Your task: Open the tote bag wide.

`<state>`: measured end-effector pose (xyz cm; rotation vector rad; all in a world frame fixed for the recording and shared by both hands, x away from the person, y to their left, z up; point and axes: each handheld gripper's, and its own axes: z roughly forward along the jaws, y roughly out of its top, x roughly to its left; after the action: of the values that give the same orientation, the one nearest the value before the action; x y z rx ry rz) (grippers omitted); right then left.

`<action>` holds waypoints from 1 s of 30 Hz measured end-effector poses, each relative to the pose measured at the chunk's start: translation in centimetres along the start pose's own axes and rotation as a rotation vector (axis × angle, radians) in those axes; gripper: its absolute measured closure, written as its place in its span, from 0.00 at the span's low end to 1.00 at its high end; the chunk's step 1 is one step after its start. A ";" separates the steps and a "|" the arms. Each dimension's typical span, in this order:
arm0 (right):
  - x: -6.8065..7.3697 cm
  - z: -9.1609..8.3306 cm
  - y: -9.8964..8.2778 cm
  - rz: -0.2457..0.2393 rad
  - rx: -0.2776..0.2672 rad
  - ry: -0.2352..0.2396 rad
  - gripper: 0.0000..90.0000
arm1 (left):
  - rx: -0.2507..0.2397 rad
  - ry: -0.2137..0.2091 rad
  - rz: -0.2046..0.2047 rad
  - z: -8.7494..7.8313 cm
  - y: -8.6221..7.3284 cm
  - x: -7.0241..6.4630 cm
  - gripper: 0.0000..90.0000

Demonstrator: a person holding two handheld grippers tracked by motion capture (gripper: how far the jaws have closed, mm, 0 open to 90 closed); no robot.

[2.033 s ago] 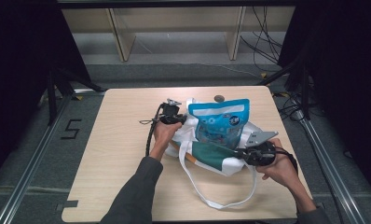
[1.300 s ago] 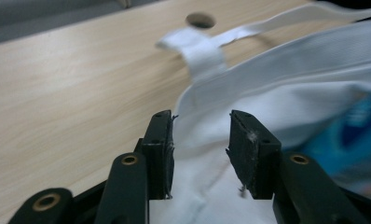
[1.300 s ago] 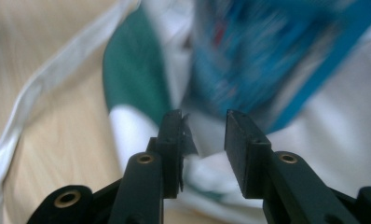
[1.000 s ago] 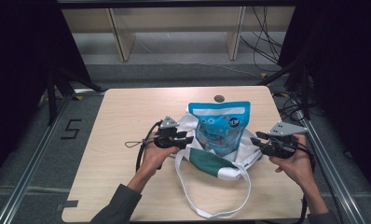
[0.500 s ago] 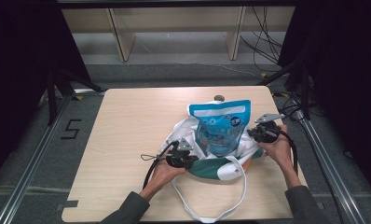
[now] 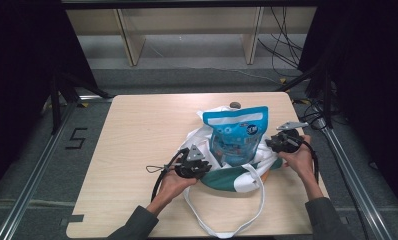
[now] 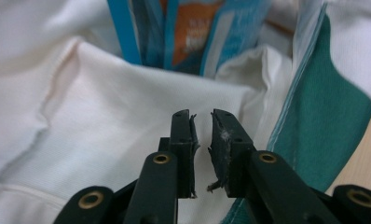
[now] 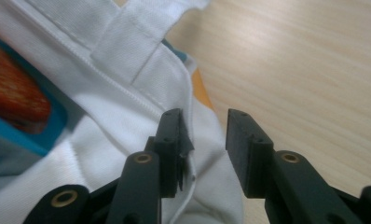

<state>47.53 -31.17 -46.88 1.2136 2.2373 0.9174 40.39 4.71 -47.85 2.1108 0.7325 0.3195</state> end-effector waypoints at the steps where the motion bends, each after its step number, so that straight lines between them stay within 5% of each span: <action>1: -0.1 -0.5 0.1 -0.007 -0.030 -0.003 0.71 | -0.005 -0.001 0.001 -0.1 0.1 0.0 0.85; 8: 1.2 -5.2 1.6 -0.020 -0.151 0.015 0.69 | -0.012 -0.004 0.011 -0.4 0.2 -0.1 0.86; 9: 1.4 -5.7 1.8 -0.032 -0.175 0.011 0.69 | -0.020 -0.011 -0.014 -0.5 0.2 -0.2 0.86; 13: 3.1 -7.9 1.7 -0.065 -0.174 0.076 0.75 | -0.019 -0.021 0.008 -0.9 0.2 -0.2 0.87; 15: 4.3 -8.2 0.9 -0.077 -0.113 0.124 0.84 | -0.034 -0.024 -0.007 -1.2 0.2 -0.1 0.88; 18: 6.0 -7.1 -0.9 -0.128 -0.018 0.162 0.93 | -0.052 -0.005 -0.035 -1.9 0.3 0.2 0.89; 22: 6.7 -4.7 -2.9 -0.151 0.074 0.141 0.97 | -0.036 0.050 -0.010 -2.8 -0.1 1.5 0.90; 24: 7.0 -3.0 -3.9 -0.163 0.129 0.104 0.97 | -0.019 0.041 -0.033 -2.4 -0.8 2.2 0.90; 26: 7.1 -2.6 -4.2 -0.153 0.125 0.103 0.97 | 0.006 0.041 -0.068 -1.3 -1.6 2.2 0.91; 28: 7.0 -2.4 -4.0 -0.180 0.111 0.095 0.97 | 0.025 0.037 -0.046 -0.7 -2.0 2.1 0.92; 30: 6.8 -1.6 -3.9 -0.178 0.129 0.093 0.98 | 0.037 0.016 -0.076 0.1 -2.3 1.6 0.93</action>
<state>40.71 -27.48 -48.99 1.0225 2.4652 0.7856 40.83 6.69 -49.86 2.1110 0.8319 0.2842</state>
